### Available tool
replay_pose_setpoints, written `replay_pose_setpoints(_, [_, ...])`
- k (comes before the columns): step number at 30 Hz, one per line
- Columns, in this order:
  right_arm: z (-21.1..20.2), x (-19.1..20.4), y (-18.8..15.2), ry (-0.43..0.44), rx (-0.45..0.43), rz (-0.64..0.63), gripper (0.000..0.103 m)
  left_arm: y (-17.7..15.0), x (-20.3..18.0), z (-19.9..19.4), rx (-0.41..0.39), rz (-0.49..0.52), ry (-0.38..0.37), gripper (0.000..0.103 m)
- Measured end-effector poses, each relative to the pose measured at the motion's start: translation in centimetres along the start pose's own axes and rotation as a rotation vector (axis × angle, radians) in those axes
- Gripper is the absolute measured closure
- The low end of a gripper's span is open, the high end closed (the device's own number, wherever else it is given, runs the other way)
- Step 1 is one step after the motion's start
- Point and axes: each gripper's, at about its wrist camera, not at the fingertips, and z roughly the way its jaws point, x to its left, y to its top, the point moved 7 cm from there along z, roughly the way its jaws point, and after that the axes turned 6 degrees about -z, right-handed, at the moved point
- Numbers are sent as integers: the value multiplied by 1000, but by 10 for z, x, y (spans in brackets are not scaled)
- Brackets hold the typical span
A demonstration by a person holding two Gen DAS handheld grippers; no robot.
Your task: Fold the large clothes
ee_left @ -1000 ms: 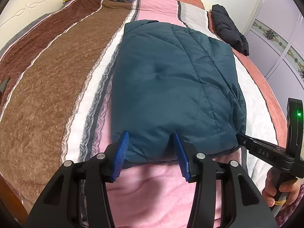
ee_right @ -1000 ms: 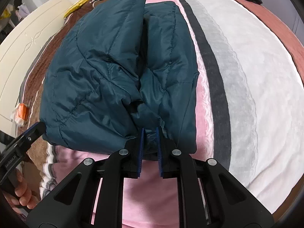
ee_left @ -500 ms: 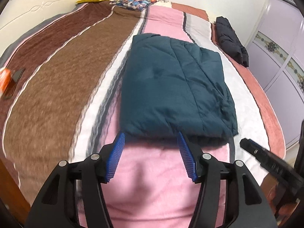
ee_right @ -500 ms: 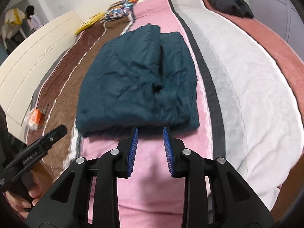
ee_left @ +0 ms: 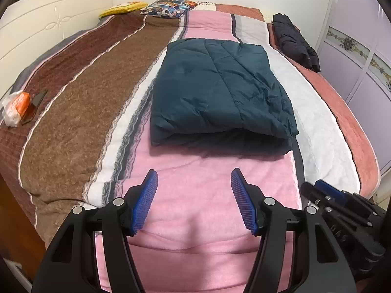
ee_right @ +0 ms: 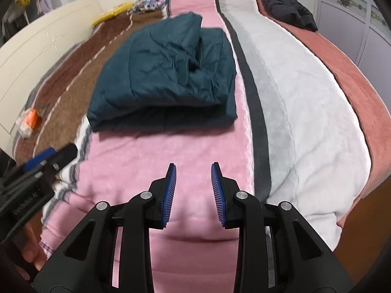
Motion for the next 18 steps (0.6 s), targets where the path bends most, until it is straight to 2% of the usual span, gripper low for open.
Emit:
replay_pose_setpoints(7, [0, 4, -10, 15, 19, -22, 73, -11, -9, 2, 31, 44, 29, 43])
replay_pose_setpoints(18, [6, 1, -12, 3, 43, -13, 73, -15, -4, 10, 61, 15, 43, 43])
